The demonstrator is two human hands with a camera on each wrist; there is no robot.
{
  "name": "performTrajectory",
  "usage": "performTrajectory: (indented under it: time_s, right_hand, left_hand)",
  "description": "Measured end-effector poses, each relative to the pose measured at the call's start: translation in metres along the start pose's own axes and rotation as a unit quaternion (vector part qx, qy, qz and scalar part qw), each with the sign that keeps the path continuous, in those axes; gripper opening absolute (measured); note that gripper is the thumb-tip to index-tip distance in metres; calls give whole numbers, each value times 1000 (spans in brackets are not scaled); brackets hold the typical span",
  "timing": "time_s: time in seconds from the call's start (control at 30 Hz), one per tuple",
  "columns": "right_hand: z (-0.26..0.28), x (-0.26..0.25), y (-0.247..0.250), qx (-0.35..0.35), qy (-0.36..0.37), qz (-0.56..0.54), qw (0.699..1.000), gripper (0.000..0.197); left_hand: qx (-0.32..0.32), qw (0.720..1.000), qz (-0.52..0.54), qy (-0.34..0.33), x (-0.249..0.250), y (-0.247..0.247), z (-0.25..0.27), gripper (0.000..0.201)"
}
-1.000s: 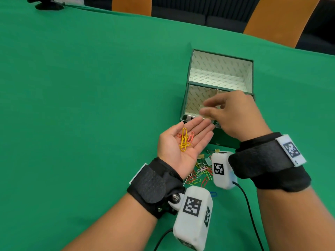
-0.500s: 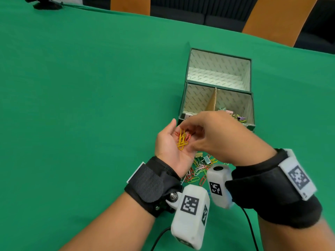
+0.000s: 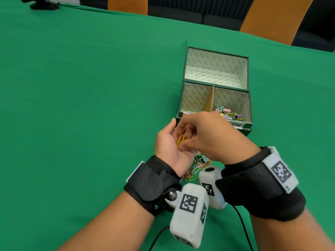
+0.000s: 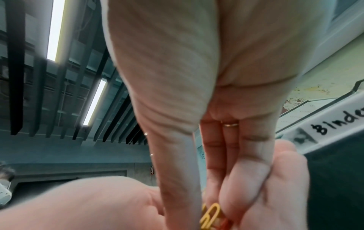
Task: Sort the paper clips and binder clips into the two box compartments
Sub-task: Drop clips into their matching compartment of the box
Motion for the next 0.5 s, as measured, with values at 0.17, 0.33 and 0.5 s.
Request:
performTrajectory:
  time_s: [0.17, 0.33, 0.5]
  right_hand:
    - [0, 0, -2, -22, 10, 26, 999, 29]
    - [-1, 2, -7, -27, 17, 62, 998, 32]
    - [-4, 1, -8, -16, 30, 76, 997, 26]
  left_hand:
    - [-9, 1000, 5, 3, 0, 0, -1, 42]
    - [-46, 998, -32, -5, 3, -3, -1, 61]
    - [-46, 998, -36, -12, 4, -2, -1, 54]
Point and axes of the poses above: each hand's wrist, its own z-axis away from the middle knuckle, its own y-axis out of the back of the hand, x = y × z, the point moved 9 cm from there along -z, towards the middle knuckle, and after that the axes turned 10 degrees about -z, right-handed, at the moved point
